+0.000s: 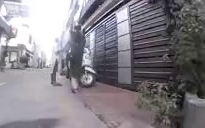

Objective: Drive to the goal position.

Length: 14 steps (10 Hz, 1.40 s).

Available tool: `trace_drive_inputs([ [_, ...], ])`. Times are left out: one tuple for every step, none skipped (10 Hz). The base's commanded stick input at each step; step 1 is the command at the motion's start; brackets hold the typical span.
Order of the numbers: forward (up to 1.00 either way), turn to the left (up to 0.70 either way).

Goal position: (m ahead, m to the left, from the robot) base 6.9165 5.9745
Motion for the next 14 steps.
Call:
trace_drive_inputs([
  [-0.70, 0.00],
  [-0.50, 0.00],
  [-0.22, 0.05],
  [-0.13, 0.29],
  [0.00, 0.66],
  [0.00, 0.70],
  [0.00, 0.70],
  [0.00, 0.70],
  [0.21, 0.59],
  [0.69, 0.34],
  [0.70, 0.35],
  [0.70, 0.35],
  [0.70, 0.35],
  [0.70, 0.35],
])
